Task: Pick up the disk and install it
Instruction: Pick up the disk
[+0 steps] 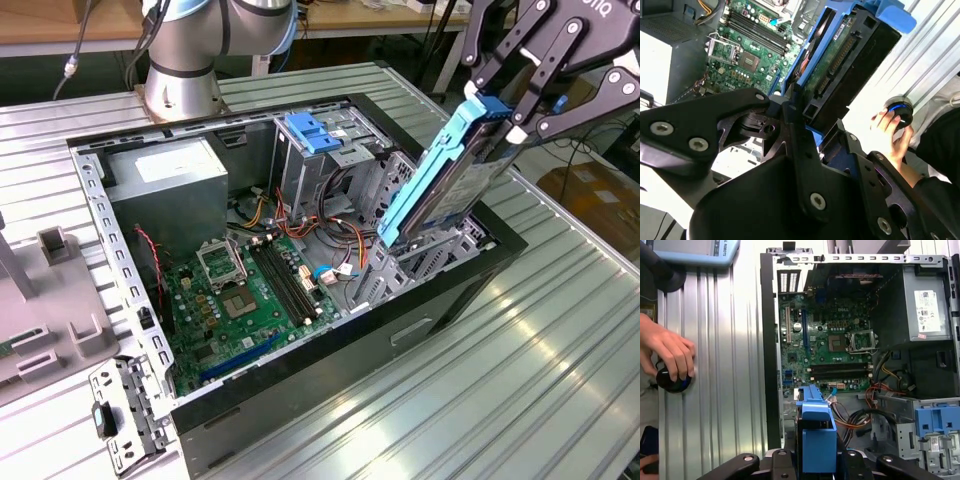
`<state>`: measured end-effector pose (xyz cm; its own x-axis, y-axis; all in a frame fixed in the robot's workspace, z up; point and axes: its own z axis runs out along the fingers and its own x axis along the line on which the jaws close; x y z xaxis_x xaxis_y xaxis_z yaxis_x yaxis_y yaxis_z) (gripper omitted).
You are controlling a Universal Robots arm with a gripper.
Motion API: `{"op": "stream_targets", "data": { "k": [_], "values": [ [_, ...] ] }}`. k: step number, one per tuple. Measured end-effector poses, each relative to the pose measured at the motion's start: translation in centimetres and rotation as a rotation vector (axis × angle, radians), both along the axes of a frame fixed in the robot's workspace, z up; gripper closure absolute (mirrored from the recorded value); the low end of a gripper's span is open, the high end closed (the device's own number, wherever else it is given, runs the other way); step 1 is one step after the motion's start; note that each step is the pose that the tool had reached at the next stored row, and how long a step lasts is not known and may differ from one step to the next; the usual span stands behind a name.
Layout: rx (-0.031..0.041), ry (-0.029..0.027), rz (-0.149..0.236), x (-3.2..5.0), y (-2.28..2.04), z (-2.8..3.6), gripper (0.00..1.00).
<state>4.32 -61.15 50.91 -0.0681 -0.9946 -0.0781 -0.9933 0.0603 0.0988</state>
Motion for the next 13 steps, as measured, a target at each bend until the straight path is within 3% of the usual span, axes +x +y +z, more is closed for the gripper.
{"op": "stream_targets", "data": {
  "k": [7, 8, 9, 13],
  "values": [
    [0.0159, 0.0003, 0.0, 0.64, -0.01, -0.02, 0.63],
    [0.0264, 0.0004, 0.0, 0.81, -0.01, -0.02, 0.63],
    [0.0313, 0.0004, 0.001, 0.92, -0.02, -0.02, 0.63],
    [0.0344, 0.0012, 0.045, 1.43, -0.02, -0.05, 0.63]
  ]
}}
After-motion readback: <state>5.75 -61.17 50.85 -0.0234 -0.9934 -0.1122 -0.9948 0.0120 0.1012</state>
